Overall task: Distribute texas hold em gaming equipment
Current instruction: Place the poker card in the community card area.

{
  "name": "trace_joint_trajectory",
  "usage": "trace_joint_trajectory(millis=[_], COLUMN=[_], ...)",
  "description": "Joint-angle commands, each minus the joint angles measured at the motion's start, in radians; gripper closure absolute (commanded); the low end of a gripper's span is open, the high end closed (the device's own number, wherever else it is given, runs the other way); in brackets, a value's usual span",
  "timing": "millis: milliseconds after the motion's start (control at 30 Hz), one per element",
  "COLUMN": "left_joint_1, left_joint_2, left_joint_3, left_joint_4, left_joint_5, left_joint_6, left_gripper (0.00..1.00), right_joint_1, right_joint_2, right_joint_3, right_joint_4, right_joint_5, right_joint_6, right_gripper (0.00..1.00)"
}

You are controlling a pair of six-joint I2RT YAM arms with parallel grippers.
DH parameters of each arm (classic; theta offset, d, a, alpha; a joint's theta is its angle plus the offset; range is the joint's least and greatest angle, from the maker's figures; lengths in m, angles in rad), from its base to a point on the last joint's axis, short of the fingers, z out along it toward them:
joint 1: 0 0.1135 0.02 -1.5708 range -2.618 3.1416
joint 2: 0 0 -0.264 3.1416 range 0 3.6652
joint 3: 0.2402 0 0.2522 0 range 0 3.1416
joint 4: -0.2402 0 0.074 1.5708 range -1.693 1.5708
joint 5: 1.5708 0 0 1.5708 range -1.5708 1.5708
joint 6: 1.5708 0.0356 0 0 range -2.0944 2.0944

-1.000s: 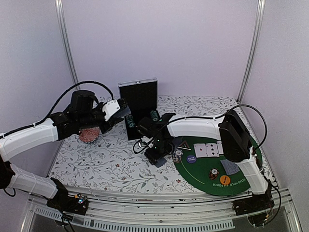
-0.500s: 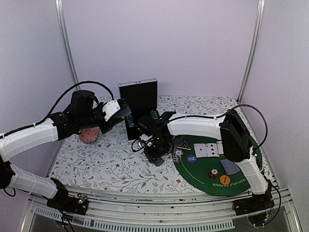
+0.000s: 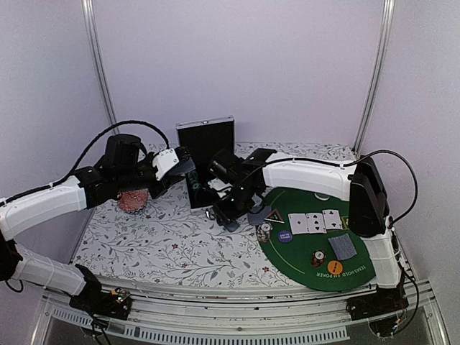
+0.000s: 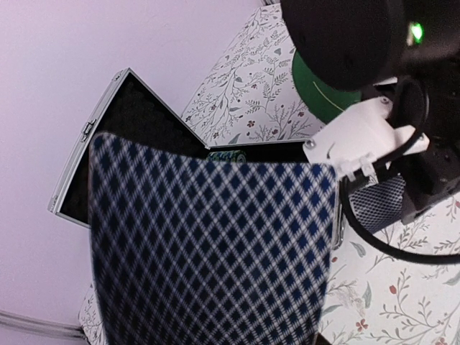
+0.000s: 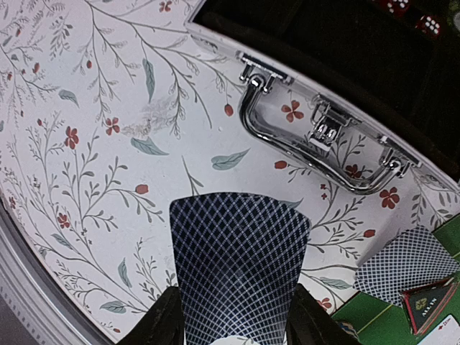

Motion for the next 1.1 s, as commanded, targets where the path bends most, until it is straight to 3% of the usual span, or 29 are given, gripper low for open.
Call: trace_joint_trajectory(millis=[0,400,733,833,1067], left_joint_1=[0.004,0.005,0.005,0.005,0.005], left_joint_2=[-0.003,0.001,0.002,-0.002,-0.003], left_joint_3=[0.021,0.016,0.017,0.015,0.015], left_joint_4=[0.013,0.014,0.006,0.008,0.005], left_joint_5=[0.007,0.007,0.022,0.028,0.032], left_joint_6=[0.003,0.009,0.011,0.011,0.012], left_gripper=[0.71,0.71,0.71,0.71,0.71], right_joint_1=[-0.035,-0.24,-0.637,-0.734,-0.839], right_joint_2=[-0.09,-0.336,-0.652,-0.683,-0.622], right_joint_3=[0.003,-0.215,-0.73,-0.81,-0.839], right_joint_4=[0.033,0.078,0.056,0.076,0.054], right_joint_5=[-0.024,-0.01,0.063,0.059,0.219], right_joint_6=[0.015,0.039,0.072,0.03,-0.112], right_gripper=[0.51,0.51,0.5,0.5,0.5])
